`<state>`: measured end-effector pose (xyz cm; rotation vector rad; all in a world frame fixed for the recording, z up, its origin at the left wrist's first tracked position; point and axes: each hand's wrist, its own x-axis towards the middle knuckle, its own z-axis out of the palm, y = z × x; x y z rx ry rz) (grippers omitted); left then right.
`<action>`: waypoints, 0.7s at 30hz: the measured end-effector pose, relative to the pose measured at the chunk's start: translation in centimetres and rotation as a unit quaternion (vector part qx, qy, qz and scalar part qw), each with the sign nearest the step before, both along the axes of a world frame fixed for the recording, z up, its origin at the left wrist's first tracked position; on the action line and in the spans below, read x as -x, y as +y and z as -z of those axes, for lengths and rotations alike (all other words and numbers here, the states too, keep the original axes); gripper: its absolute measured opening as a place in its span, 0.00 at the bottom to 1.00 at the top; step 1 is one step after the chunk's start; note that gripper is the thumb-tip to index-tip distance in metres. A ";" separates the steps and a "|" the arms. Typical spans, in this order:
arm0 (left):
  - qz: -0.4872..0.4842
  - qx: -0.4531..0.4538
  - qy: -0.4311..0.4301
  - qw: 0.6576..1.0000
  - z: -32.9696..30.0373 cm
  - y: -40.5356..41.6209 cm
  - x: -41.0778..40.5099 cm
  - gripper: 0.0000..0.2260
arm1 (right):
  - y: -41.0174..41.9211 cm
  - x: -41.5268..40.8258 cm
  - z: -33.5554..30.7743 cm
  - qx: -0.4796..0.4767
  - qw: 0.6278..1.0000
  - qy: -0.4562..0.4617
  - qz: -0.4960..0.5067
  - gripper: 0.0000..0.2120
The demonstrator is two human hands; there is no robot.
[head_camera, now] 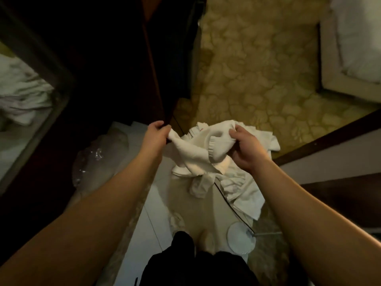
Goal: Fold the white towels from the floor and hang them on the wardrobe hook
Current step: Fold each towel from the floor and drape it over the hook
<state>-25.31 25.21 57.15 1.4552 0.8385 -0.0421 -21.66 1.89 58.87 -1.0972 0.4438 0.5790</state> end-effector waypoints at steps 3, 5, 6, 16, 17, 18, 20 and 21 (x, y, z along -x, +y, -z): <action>0.034 -0.021 -0.066 0.997 -4.3 0.6 4.6 0.11 | 2.9 2.1 -4.3 -0.051 0.998 -0.022 -0.025 0.10; 0.058 -0.022 -0.090 0.994 -6.4 1.0 8.1 0.11 | 4.4 4.0 -6.6 -0.096 0.994 -0.032 -0.044 0.10; 0.067 -0.020 -0.098 0.993 -7.4 1.1 10.0 0.12 | 5.1 5.0 -7.7 -0.116 0.991 -0.038 -0.058 0.09; 0.062 -0.059 -0.195 0.977 -18.0 -1.3 27.5 0.22 | 10.3 19.1 -17.6 -0.164 0.958 -0.126 -0.200 0.19; 0.045 -0.068 -0.196 0.977 -18.9 -1.1 29.1 0.21 | 10.6 20.4 -18.4 -0.166 0.954 -0.127 -0.214 0.20; 0.026 -0.074 -0.199 0.977 -19.9 -0.8 30.8 0.21 | 11.0 21.8 -19.3 -0.171 0.951 -0.125 -0.226 0.19; 0.002 -0.090 -0.207 0.974 -21.7 0.1 34.2 0.19 | 11.8 24.5 -21.3 -0.182 0.947 -0.122 -0.234 0.16; -0.004 -0.104 -0.210 0.972 -22.7 0.7 36.0 0.17 | 12.3 25.8 -22.2 -0.176 0.948 -0.125 -0.234 0.15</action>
